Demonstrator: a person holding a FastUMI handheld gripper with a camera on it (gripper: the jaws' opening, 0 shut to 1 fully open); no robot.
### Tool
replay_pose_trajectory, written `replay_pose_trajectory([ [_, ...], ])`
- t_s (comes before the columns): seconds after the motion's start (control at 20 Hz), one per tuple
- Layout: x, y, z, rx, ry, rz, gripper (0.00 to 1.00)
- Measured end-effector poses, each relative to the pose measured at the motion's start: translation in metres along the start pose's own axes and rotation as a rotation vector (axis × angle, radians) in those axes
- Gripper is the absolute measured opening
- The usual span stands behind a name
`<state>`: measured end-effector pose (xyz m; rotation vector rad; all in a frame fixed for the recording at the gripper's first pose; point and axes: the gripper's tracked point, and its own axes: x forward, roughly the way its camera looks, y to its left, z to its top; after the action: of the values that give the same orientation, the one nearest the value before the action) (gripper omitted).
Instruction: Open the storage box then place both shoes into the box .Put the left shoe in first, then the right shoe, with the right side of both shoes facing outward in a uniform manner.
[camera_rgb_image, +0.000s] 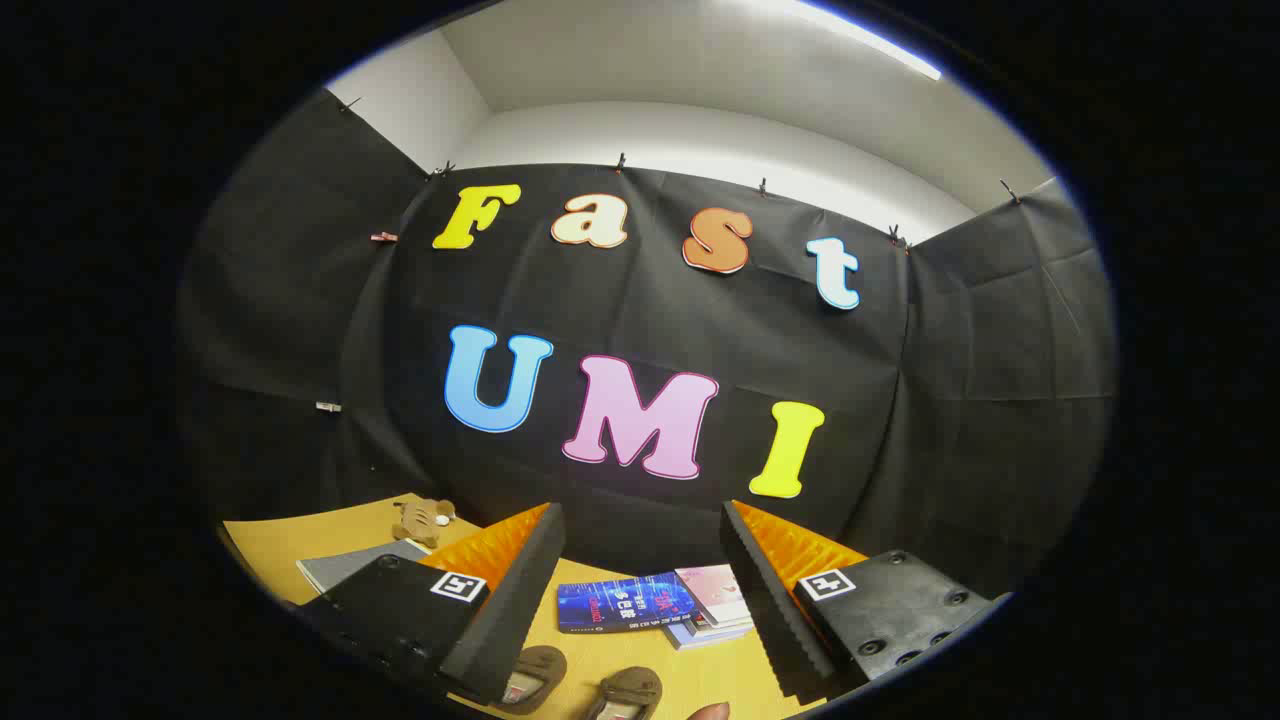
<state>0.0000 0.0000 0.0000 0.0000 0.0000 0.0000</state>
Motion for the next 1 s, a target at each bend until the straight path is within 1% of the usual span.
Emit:
replay_pose_trajectory([
  [1.0, 0.013, 0.015, -0.017, 0.019, 0.047, 0.021, 0.97],
])
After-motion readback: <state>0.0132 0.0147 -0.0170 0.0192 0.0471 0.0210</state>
